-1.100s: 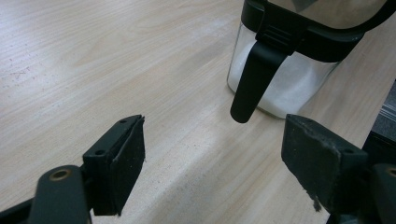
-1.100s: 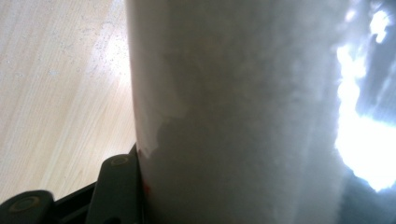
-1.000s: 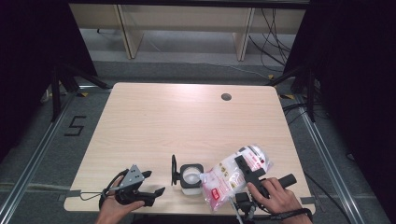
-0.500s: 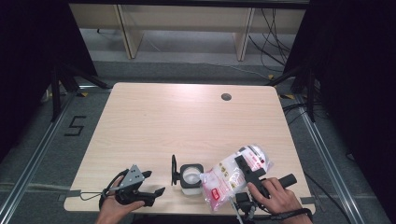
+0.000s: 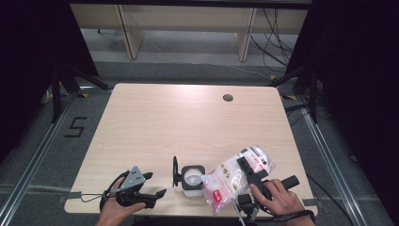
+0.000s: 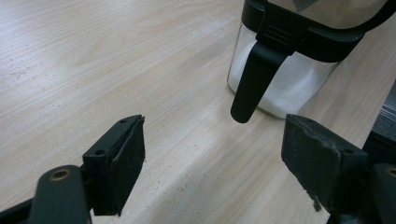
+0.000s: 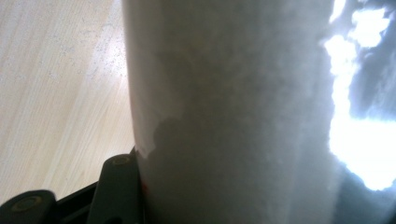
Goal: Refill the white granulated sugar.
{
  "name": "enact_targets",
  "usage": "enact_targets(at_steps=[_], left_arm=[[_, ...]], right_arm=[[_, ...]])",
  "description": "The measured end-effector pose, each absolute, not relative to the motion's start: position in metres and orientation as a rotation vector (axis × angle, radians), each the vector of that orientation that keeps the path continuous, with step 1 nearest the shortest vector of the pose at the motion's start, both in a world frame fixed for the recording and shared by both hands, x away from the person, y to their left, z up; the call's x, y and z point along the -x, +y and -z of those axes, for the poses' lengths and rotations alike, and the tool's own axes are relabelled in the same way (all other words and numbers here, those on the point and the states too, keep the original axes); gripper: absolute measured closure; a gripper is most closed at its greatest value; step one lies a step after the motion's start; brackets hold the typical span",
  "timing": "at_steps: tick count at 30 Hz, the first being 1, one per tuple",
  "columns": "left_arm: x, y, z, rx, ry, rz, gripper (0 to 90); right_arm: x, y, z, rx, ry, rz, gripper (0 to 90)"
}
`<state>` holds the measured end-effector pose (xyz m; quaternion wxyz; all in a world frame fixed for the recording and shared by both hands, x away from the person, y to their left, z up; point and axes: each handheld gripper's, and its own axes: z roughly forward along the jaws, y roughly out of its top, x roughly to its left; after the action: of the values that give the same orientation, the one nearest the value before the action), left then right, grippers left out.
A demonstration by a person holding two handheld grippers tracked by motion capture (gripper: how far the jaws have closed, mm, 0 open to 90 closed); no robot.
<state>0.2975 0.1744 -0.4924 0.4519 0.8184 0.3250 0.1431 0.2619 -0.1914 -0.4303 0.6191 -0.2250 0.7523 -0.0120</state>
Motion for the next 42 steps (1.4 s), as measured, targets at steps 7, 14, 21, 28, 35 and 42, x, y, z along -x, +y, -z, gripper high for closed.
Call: enact_targets(at_steps=[7,14,21,28,35,42], left_arm=[[-0.2975,0.1743,0.4924,-2.023,0.803,-0.353,21.2],[-0.2981,0.1751,0.4915,-2.027,0.800,-0.372,21.2],[-0.2970,0.1745,0.4917,-2.013,0.809,-0.358,21.2],[-0.2963,0.1742,0.4921,-1.998,0.835,-0.345,21.2],[-0.2964,0.1746,0.4920,-2.005,0.835,-0.347,21.2],[-0.2980,0.1754,0.4911,-2.022,0.802,-0.365,21.2]], right_arm=[[-0.2623,-0.1920,0.4302,0.515,1.733,0.020,47.9],[-0.2630,-0.1947,0.4300,0.499,1.739,0.007,48.0],[-0.2645,-0.1976,0.4299,0.478,1.753,-0.018,48.0],[-0.2657,-0.1980,0.4311,0.491,1.749,-0.029,48.1],[-0.2649,-0.1989,0.4294,0.480,1.760,-0.019,48.1],[-0.2665,-0.1998,0.4331,0.465,1.772,-0.051,48.2]])
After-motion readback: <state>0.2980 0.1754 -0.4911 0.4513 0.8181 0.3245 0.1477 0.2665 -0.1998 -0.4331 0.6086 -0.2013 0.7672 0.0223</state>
